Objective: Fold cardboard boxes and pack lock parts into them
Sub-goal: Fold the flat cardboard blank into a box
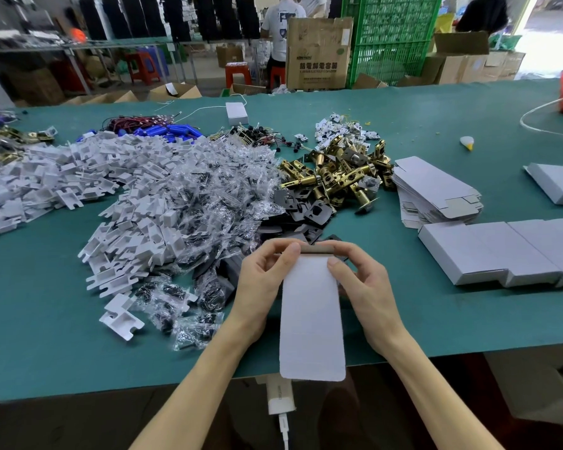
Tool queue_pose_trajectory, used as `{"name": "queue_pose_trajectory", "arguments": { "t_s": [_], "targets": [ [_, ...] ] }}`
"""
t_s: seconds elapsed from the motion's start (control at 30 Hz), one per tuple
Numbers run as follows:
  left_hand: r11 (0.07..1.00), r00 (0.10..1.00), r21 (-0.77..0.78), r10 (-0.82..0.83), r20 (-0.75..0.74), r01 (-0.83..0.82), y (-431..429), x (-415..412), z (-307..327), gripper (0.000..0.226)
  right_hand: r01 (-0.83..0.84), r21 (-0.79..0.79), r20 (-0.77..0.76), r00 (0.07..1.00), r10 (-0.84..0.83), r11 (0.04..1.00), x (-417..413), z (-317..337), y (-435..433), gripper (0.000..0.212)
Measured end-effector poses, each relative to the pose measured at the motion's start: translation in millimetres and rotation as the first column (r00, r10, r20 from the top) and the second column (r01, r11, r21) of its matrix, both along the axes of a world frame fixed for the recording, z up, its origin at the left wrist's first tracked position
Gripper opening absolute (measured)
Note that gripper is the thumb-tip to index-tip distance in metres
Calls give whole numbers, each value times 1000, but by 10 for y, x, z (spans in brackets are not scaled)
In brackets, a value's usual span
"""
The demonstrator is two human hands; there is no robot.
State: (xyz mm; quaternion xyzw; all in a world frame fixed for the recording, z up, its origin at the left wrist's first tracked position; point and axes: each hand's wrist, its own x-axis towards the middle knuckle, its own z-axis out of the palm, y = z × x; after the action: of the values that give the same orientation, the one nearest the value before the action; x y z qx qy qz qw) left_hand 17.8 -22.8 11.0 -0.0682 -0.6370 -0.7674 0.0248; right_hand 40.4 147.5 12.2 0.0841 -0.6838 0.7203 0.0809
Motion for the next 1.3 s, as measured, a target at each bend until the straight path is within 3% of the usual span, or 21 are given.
{"name": "queue_pose_trajectory", "arguments": {
  "t_s": [0.07,0.23,0.87,1.3],
  "targets": [
    [1000,1000,-23,-14,19,14,7,9,5,18,19,6,-5,1000,-19,1000,1,-3,-11,14],
    [998,998,-44,-52,30,53,29,20,14,16,98,43,3,995,-98,994,-21,-21,-9,20],
    [992,996,-106,-61,61,67,48,23,25,29,107,83,20,994,-109,991,-45,-46,-27,22],
    [988,996,-135,-70,46,76,49,30,26,13,105,112,40,993,-110,988,-43,-39,-27,22]
  ]
}}
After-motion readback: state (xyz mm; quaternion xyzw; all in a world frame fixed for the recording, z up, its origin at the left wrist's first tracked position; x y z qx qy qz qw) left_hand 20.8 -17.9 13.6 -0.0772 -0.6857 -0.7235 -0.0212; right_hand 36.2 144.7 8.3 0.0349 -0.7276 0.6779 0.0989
